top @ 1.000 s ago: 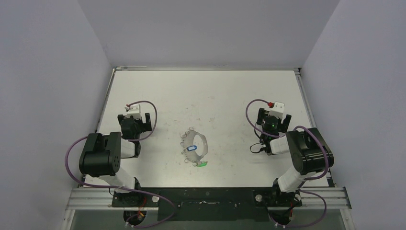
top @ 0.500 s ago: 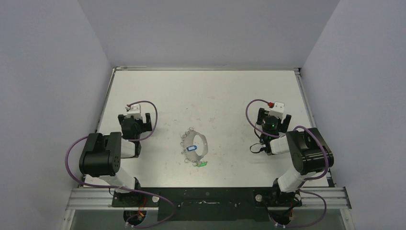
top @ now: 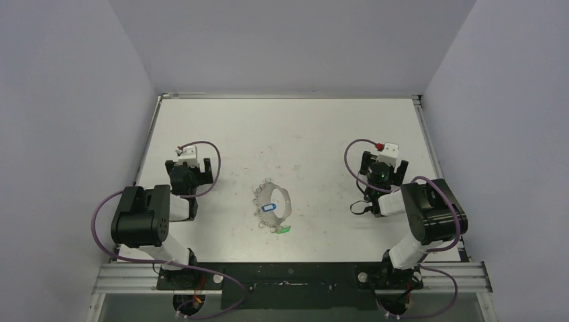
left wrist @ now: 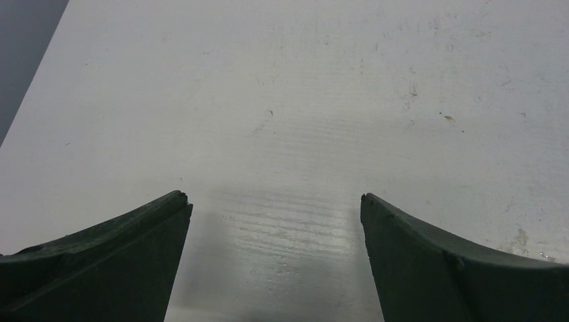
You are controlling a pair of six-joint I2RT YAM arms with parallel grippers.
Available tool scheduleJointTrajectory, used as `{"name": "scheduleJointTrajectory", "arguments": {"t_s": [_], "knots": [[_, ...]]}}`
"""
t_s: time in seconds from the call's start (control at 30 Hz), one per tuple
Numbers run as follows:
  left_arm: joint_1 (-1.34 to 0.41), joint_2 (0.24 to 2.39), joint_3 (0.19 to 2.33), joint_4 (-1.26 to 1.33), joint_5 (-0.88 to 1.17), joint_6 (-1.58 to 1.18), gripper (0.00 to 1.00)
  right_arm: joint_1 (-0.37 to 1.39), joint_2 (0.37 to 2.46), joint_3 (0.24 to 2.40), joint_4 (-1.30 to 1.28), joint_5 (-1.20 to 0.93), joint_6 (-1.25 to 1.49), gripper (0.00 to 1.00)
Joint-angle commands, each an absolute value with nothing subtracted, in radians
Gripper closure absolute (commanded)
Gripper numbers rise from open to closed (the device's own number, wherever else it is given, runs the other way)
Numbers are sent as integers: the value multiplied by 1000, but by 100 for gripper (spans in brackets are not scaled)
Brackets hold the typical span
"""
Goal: Put the keys on the keyring
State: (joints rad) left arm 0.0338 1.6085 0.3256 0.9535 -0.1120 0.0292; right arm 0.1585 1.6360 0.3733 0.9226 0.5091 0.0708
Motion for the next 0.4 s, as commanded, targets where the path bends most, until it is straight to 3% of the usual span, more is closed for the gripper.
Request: {"name": "scheduleJointTrajectory", "arguments": {"t_s": [0.0, 0.37], "knots": [[33, 1610, 344, 992, -115, 18, 3, 163, 1623, 378, 949, 523, 75, 0], [34, 1609, 344, 989, -110, 17, 3, 163, 1623, 378, 949, 523, 75, 0]]}}
